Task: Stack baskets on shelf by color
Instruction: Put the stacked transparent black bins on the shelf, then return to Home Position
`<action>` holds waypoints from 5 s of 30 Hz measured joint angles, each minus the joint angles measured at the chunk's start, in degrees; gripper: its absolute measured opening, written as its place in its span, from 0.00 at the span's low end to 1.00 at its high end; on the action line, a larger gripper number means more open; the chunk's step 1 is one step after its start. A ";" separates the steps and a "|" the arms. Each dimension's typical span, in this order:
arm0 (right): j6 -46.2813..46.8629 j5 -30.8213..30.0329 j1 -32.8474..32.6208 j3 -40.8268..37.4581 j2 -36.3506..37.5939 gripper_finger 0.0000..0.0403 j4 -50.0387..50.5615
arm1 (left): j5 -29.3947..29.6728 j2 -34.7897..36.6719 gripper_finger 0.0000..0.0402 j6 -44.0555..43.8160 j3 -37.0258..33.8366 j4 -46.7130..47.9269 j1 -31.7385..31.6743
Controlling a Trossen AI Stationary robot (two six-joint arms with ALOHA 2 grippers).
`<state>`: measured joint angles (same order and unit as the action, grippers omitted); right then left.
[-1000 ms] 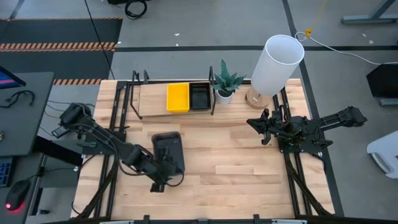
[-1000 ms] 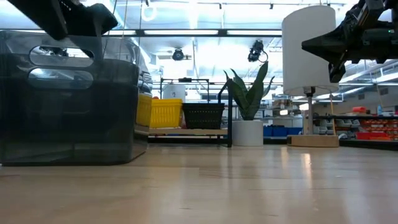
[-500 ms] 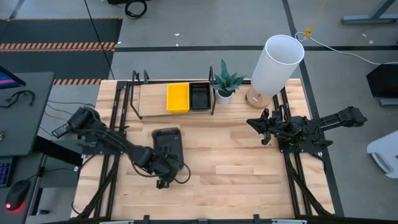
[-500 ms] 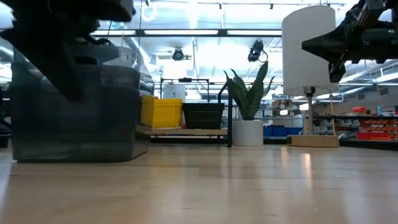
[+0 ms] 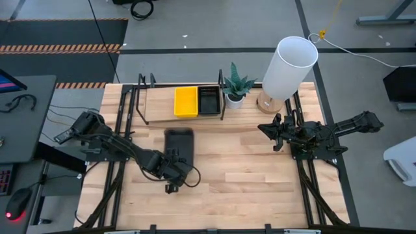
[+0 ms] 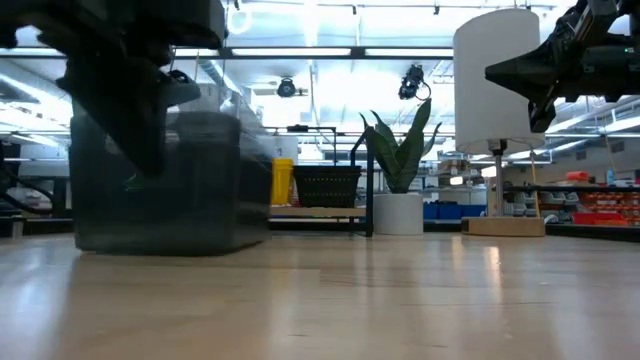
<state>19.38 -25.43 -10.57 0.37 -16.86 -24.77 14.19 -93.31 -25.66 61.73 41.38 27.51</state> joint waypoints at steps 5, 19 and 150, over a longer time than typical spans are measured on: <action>0.00 0.02 -0.01 0.01 -0.02 0.05 0.02 | -0.27 3.94 0.04 0.63 -0.03 7.18 0.02; -0.02 0.00 -0.01 0.00 0.00 0.05 -0.02 | 4.13 19.21 0.04 -3.86 -0.41 22.25 -0.46; 0.00 0.00 -0.01 -0.01 0.00 0.05 0.00 | -7.78 83.33 0.01 24.89 -44.92 -51.20 -31.01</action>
<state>19.38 -25.43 -10.59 0.36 -16.86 -24.77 6.41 -9.98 -0.77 16.81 -9.82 -3.51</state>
